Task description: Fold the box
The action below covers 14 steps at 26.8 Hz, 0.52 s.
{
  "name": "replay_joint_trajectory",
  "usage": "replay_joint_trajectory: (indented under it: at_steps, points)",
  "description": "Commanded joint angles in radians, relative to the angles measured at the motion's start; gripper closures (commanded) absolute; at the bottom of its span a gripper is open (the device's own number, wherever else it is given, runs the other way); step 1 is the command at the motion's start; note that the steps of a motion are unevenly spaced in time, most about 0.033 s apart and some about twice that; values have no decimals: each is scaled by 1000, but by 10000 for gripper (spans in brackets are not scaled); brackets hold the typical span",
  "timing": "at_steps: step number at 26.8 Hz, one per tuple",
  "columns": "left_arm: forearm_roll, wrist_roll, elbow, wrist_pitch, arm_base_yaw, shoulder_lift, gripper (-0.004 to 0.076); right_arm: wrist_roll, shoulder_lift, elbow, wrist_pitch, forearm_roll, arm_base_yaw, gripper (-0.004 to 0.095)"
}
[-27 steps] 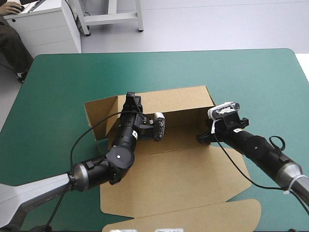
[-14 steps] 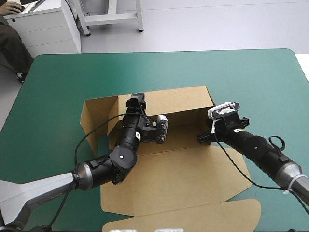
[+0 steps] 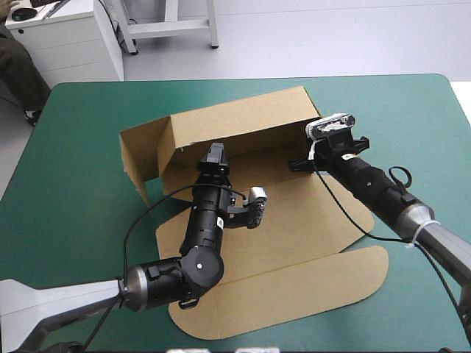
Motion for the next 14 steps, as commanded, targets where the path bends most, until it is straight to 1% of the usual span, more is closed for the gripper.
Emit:
replay_joint_trajectory:
  at_steps: [1,4,6,7,8,9,10,11,13,14]
  points:
    - [110,-10,-30,66,-7,-32,248,8,8,-58,-85,13,-3,922]
    - [110,-10,-30,86,-7,-32,254,8,31,-58,-98,22,-17,922]
    - [110,-10,-30,96,-8,-32,302,8,39,-58,-96,30,-29,922]
    - [108,-10,-30,103,-9,-32,352,8,41,-58,-96,44,-42,922]
    - [105,-10,-30,110,-15,-32,435,8,41,-58,-96,51,-52,922]
    - [87,-10,-30,110,-28,-34,584,8,41,-58,-88,55,-61,922]
    - [78,-1,-30,107,-37,-34,675,6,41,-58,-88,55,-63,922]
    - [50,23,-30,88,-51,-36,722,-3,41,-58,-87,55,-63,922]
    - [-17,86,-33,27,-68,-36,714,-24,41,-58,-77,55,-63,922]
    - [-88,148,-36,-26,-75,-36,714,-28,41,-58,-71,55,-63,922]
